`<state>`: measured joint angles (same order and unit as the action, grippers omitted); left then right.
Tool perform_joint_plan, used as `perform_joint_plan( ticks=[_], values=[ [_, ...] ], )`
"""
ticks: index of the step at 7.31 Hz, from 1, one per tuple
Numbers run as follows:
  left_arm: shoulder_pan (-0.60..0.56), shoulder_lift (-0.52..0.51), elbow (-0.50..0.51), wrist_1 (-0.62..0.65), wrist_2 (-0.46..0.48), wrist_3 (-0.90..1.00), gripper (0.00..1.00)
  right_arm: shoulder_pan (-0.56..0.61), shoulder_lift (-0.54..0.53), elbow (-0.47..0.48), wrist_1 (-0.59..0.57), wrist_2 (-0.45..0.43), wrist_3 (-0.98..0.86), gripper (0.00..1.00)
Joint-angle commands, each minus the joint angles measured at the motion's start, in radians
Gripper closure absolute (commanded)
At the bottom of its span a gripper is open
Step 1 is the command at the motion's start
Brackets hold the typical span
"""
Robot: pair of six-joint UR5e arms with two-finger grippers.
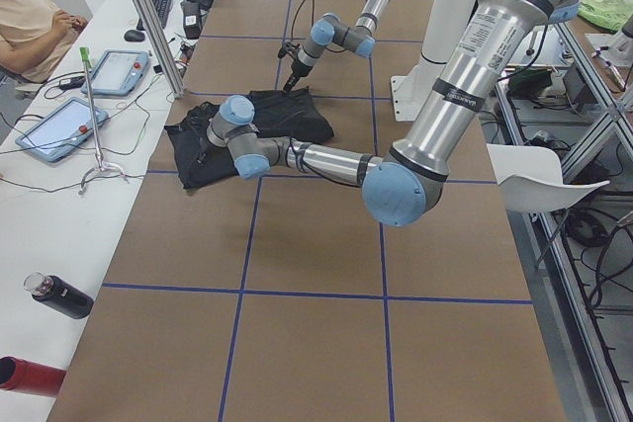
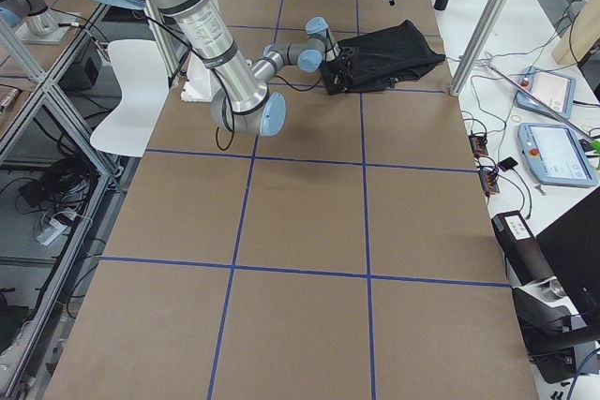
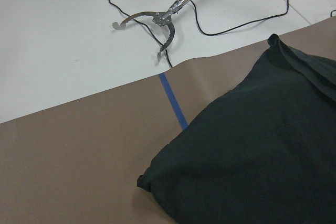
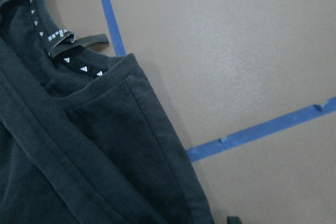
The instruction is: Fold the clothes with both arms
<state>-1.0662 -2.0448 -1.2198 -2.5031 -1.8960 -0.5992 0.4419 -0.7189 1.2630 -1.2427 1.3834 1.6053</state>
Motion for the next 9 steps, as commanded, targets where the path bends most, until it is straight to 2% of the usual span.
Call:
perform_joint_plan(
  ticks=[1,4,5,6,8,9],
  values=[
    [0.0,0.0,0.0,0.0,0.0,-0.001,0.0,0.0,0.007,-0.001,0.0,0.0,-0.004,1.0],
    [0.002,-0.002,0.0,0.0,0.0,-0.002,0.0,0.001,-0.01,0.035,-0.003,0.005,-0.036,1.0],
    [0.003,-0.002,0.0,0.0,0.0,-0.002,0.0,0.001,-0.058,0.106,-0.012,0.006,-0.036,1.0],
    [0.002,0.0,0.0,0.0,0.0,-0.002,0.0,-0.024,-0.139,0.228,-0.047,0.0,-0.035,1.0],
    [0.003,-0.002,-0.001,0.0,0.0,-0.002,0.0,-0.177,-0.259,0.469,-0.182,-0.117,-0.016,1.0],
    [0.003,-0.002,0.0,0.0,0.0,-0.002,0.0,-0.23,-0.272,0.519,-0.226,-0.147,0.025,1.0]
  ],
)
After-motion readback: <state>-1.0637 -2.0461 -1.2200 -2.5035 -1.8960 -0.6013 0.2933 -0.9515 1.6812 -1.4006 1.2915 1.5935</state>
